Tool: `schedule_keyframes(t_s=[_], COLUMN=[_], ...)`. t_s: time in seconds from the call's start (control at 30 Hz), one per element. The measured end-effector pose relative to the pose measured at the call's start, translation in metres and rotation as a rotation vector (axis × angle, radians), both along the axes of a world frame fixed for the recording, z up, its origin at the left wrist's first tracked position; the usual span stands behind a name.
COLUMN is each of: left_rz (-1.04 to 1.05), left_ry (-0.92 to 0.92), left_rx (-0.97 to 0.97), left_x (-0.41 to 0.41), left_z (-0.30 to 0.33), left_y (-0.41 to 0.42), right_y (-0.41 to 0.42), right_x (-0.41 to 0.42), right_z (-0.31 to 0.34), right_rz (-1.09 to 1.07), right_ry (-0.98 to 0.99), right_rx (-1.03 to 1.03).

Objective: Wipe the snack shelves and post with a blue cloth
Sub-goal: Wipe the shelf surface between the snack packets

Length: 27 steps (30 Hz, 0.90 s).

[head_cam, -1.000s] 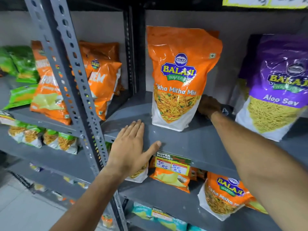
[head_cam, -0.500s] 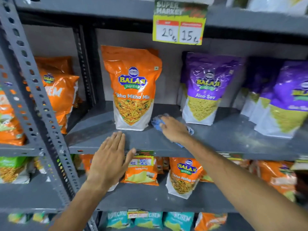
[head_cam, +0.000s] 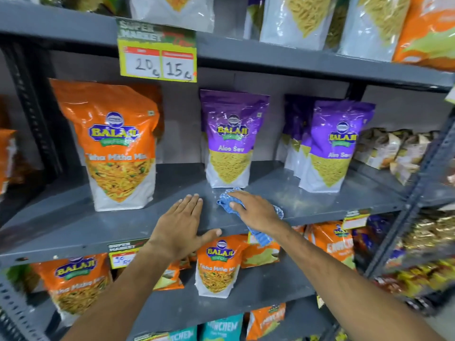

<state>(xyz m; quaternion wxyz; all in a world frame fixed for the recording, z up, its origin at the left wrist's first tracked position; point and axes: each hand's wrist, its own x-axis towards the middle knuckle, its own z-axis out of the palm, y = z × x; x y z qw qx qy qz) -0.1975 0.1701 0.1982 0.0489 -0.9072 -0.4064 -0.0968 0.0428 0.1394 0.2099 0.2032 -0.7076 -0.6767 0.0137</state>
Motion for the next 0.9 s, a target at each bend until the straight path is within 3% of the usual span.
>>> schedule_keyframes(t_s=[0.2, 0.37, 0.5, 0.73, 0.9], left_rz=[-0.037, -0.034, -0.038, -0.043, -0.034], left_ry=[0.032, 0.013, 0.016, -0.007, -0.03], left_rx=[-0.068, -0.128, -0.126, -0.126, -0.086], left_x=[0.042, 0.051, 0.052, 0.05, 0.048], left_z=[-0.001, -0.009, -0.008, -0.007, -0.012], left_y=[0.01, 0.02, 0.019, 0.018, 0.018], right_y=[-0.022, -0.024, 0.009, 0.117, 0.18], right_x=[0.048, 0.092, 0.14, 0.167, 0.161], right_z=[-0.004, 0.021, 0.045, 0.02, 0.02], right_rz=[-0.134, -0.022, -0.135, -0.26, -0.163], right_ry=[0.06, 0.526, 0.581, 0.377, 0.211], right_rx=[0.024, 0.15, 0.228, 0.019, -0.064])
